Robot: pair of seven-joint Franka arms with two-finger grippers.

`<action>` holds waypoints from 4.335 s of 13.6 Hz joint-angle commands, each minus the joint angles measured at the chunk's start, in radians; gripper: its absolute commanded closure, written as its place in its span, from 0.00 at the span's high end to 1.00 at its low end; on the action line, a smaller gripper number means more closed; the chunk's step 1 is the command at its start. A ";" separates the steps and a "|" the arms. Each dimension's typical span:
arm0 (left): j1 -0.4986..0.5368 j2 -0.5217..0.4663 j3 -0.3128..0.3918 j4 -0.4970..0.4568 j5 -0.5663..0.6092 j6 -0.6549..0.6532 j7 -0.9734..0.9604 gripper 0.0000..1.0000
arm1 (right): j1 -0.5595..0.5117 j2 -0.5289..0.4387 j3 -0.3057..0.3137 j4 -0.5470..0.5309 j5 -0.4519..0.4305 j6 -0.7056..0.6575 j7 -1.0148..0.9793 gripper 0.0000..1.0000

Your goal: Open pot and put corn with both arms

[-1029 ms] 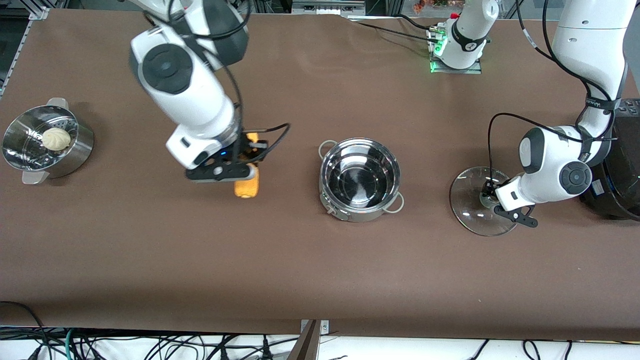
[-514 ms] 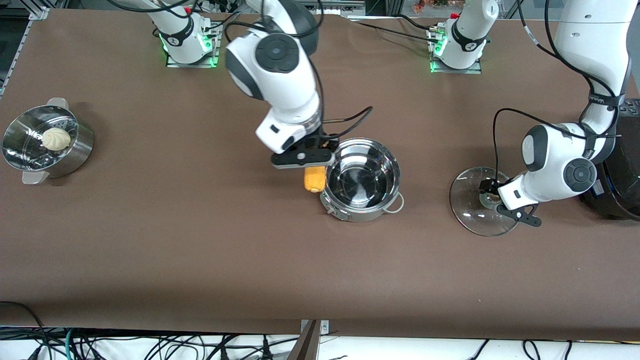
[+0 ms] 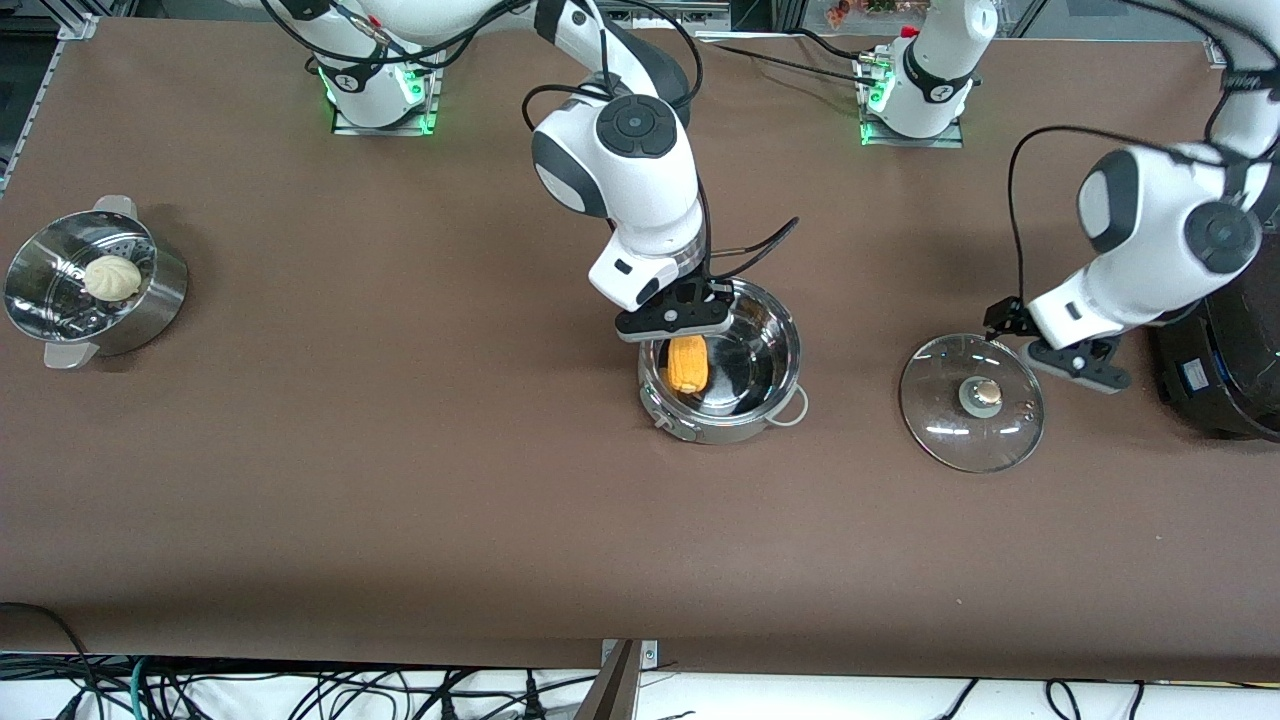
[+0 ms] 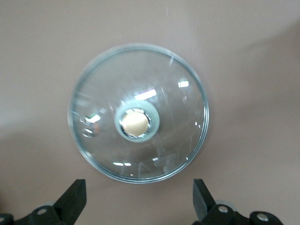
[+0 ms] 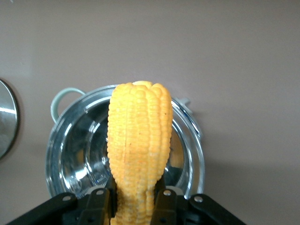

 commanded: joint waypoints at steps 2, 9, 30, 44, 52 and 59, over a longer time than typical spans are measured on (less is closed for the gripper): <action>0.002 -0.261 0.006 -0.032 -0.013 -0.116 0.017 1.00 | 0.022 0.092 -0.011 0.124 -0.019 0.023 0.020 0.00; 0.000 -0.266 0.058 0.332 -0.008 -0.610 -0.086 1.00 | 0.031 0.173 -0.008 0.145 -0.017 0.143 0.020 0.00; -0.014 -0.260 -0.045 0.349 0.039 -0.658 -0.337 1.00 | 0.077 0.227 -0.032 0.134 -0.020 0.146 0.023 1.00; -0.014 -0.260 -0.054 0.363 0.051 -0.670 -0.337 1.00 | -0.098 -0.031 -0.121 0.134 -0.005 -0.282 -0.284 1.00; -0.012 -0.258 -0.052 0.366 0.051 -0.670 -0.337 1.00 | -0.387 -0.164 -0.139 0.134 -0.001 -0.517 -0.559 1.00; -0.014 -0.258 -0.052 0.366 0.051 -0.670 -0.337 1.00 | -0.627 -0.409 -0.141 -0.099 0.067 -0.479 -0.564 1.00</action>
